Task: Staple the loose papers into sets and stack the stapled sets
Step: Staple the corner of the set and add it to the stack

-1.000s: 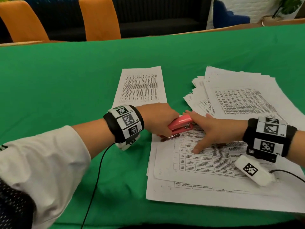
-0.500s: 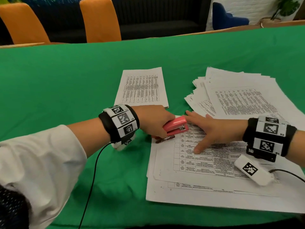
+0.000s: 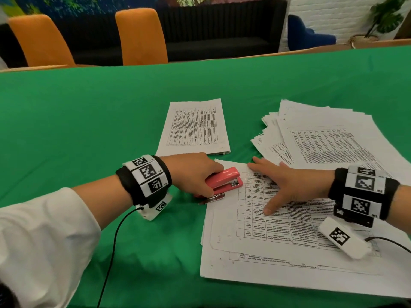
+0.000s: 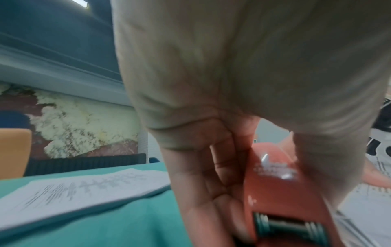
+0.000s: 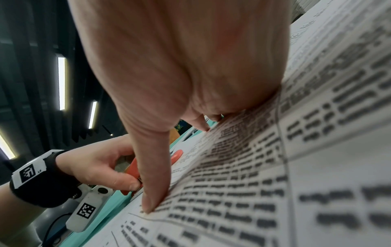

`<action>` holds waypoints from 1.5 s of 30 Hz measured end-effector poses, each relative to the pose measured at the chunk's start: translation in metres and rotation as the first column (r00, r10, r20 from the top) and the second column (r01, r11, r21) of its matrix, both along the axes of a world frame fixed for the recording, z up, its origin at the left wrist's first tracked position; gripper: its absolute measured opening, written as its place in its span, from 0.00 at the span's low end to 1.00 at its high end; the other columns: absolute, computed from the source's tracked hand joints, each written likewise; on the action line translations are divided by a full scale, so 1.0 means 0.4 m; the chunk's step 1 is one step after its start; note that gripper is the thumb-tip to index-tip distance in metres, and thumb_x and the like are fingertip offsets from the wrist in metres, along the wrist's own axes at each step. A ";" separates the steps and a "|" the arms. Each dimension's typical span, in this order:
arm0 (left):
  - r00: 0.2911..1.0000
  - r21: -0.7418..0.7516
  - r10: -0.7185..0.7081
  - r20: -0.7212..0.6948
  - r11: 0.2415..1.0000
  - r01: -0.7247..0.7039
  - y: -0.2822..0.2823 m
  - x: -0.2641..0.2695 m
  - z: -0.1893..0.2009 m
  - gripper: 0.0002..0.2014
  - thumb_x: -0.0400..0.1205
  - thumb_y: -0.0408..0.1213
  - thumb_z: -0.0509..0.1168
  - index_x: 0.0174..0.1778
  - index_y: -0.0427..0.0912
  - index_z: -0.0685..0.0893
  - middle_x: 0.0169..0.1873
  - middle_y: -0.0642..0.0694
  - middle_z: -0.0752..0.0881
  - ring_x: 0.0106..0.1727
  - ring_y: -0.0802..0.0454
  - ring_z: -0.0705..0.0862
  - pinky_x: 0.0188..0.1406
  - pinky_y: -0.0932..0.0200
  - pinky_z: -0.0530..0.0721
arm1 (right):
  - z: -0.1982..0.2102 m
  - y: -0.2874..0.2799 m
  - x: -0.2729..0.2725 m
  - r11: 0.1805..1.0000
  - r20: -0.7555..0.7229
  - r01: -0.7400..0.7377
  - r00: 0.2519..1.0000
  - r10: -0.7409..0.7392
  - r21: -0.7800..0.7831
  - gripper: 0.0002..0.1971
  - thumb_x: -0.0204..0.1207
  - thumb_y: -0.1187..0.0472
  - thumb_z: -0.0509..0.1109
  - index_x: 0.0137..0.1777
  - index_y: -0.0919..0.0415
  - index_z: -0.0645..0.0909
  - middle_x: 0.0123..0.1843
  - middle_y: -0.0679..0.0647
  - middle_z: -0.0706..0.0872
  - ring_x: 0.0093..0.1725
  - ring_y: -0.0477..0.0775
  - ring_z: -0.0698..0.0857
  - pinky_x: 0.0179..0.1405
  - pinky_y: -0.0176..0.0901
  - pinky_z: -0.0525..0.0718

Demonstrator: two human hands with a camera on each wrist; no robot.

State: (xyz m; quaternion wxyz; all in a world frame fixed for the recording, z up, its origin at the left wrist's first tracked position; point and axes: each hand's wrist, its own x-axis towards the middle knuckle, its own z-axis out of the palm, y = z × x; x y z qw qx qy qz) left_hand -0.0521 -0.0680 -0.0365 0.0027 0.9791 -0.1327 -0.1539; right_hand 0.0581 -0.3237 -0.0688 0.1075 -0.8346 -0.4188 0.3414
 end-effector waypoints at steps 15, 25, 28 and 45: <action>0.871 -0.642 0.484 0.081 0.694 -0.326 0.028 -0.062 0.054 0.18 0.75 0.56 0.81 0.36 0.44 0.88 0.23 0.53 0.86 0.22 0.59 0.83 0.23 0.67 0.78 | 0.075 0.143 -0.133 0.708 -0.602 0.568 0.758 -0.252 0.419 0.19 0.87 0.51 0.70 0.74 0.56 0.84 0.62 0.56 0.94 0.63 0.54 0.92 0.77 0.60 0.81; 0.730 -0.884 0.684 -0.009 0.335 -0.326 -0.033 -0.095 0.022 0.26 0.73 0.48 0.84 0.42 0.29 0.81 0.30 0.38 0.91 0.29 0.43 0.93 0.32 0.40 0.94 | 0.059 0.189 -0.206 0.483 -0.825 0.805 0.506 -0.252 0.346 0.13 0.92 0.63 0.62 0.65 0.68 0.86 0.56 0.64 0.94 0.58 0.60 0.94 0.48 0.55 0.95; 0.696 -0.904 0.718 -0.020 0.284 -0.319 -0.042 -0.089 0.024 0.27 0.73 0.48 0.84 0.41 0.27 0.80 0.31 0.37 0.92 0.30 0.42 0.93 0.32 0.37 0.94 | 0.044 0.187 -0.220 0.453 -0.823 0.820 0.500 -0.269 0.350 0.15 0.93 0.60 0.61 0.66 0.67 0.87 0.56 0.61 0.95 0.57 0.57 0.95 0.50 0.53 0.95; 0.787 -0.242 0.582 -0.204 0.749 -0.616 0.101 -0.064 0.032 0.25 0.72 0.55 0.83 0.45 0.35 0.87 0.27 0.44 0.92 0.28 0.43 0.92 0.32 0.47 0.94 | 0.156 -0.229 -0.198 -0.024 -0.838 0.881 0.441 -0.320 0.473 0.04 0.87 0.64 0.67 0.58 0.63 0.78 0.60 0.63 0.93 0.59 0.61 0.94 0.50 0.55 0.95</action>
